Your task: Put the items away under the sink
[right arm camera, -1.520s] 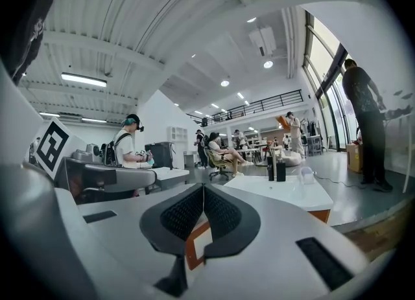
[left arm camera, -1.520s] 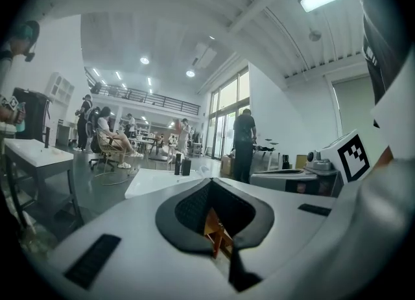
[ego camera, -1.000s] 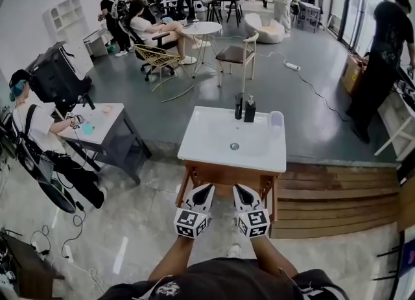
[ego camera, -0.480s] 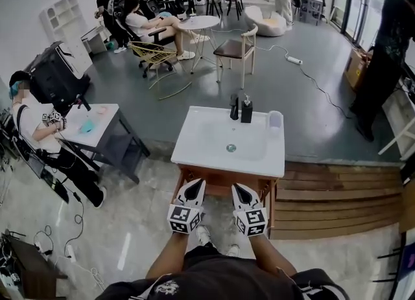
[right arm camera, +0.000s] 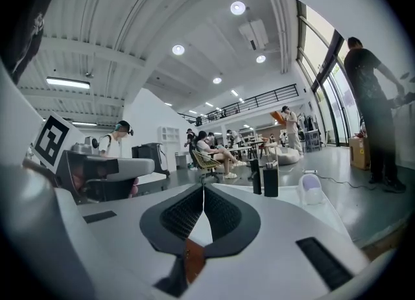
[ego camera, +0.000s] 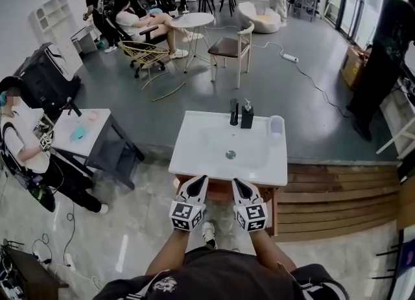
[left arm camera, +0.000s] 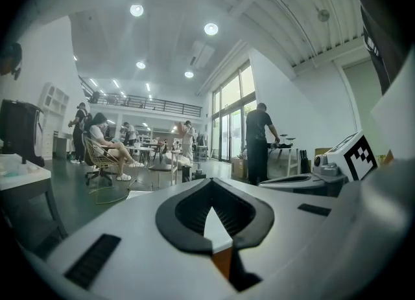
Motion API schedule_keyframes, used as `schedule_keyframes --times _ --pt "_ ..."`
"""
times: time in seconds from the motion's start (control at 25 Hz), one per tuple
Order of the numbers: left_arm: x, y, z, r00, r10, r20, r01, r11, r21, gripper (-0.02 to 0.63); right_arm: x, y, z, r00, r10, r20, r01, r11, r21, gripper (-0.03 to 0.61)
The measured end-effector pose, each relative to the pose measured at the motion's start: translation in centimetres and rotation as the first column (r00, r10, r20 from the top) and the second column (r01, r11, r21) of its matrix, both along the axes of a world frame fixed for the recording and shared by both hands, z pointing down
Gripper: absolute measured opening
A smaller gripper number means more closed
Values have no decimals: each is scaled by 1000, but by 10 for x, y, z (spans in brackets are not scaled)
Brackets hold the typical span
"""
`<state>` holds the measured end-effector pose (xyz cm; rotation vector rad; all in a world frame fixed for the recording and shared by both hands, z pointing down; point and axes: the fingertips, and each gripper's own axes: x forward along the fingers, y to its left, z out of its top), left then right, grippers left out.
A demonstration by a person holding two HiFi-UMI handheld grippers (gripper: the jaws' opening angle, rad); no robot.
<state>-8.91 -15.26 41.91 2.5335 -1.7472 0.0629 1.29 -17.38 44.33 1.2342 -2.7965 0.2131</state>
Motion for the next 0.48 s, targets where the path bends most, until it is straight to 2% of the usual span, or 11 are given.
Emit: schedule_keyframes --times 0.48 --pt "-45 -108 -2 994 101 -46 -100 995 12 8 -41 -94 -2 995 85 -47 -84 996 14 24"
